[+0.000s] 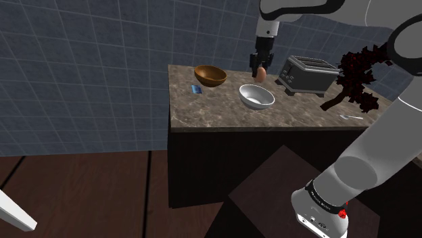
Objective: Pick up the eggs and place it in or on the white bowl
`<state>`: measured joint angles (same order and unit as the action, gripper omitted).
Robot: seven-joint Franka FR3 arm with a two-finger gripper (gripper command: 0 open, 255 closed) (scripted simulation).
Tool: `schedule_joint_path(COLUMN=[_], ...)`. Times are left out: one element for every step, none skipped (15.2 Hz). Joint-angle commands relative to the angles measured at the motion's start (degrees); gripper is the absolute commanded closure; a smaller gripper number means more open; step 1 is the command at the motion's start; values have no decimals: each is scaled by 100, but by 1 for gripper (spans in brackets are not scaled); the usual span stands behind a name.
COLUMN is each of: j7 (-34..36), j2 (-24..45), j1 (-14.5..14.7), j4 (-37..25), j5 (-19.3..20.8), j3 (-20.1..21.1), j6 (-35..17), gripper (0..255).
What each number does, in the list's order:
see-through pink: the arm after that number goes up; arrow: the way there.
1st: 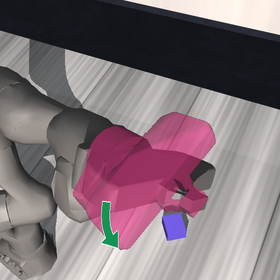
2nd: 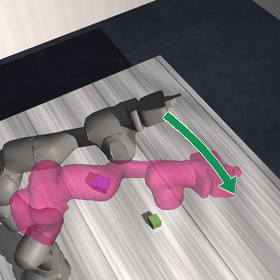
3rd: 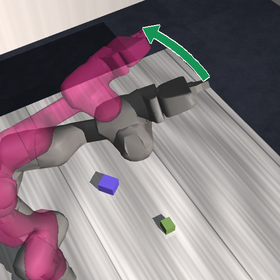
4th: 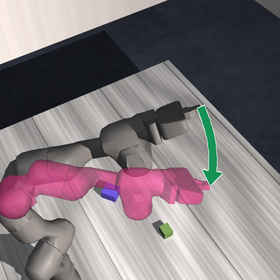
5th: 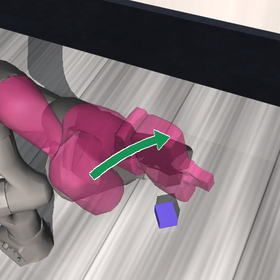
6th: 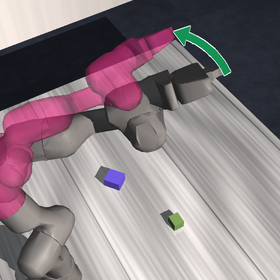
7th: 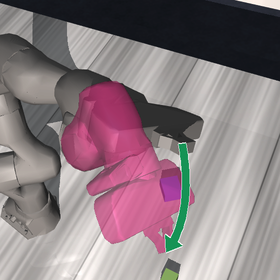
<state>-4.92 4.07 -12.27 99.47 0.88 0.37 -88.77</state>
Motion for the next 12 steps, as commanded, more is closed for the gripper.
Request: schedule_joint_path(j7=[-389, -387, -385, -383, -381, -379, -377, -376, -374, -372, -370, -368], j2=[27, 29, 33, 37, 43, 50, 58, 67, 78, 90, 103, 117], j1=[-205, -205, -205, -205, -205, -205, -206, -206, -206, -206, -207, -207], j4=[-94, -20, 53, 125, 195, 263, 330, 395, 459, 522, 583, 642], j5=[85, 85, 85, 85, 85, 85, 85, 85, 84, 84, 84, 84], j3=[-183, -183, -183, -183, -184, -184, -184, -184, -184, -184, -184, -185], j6=[58, -18, -95, -171, -246, -321, -396, -471, -546, -620, -694, -768], gripper=[255, 255, 255, 255, 255, 255, 255, 255, 255, 255, 255, 255])
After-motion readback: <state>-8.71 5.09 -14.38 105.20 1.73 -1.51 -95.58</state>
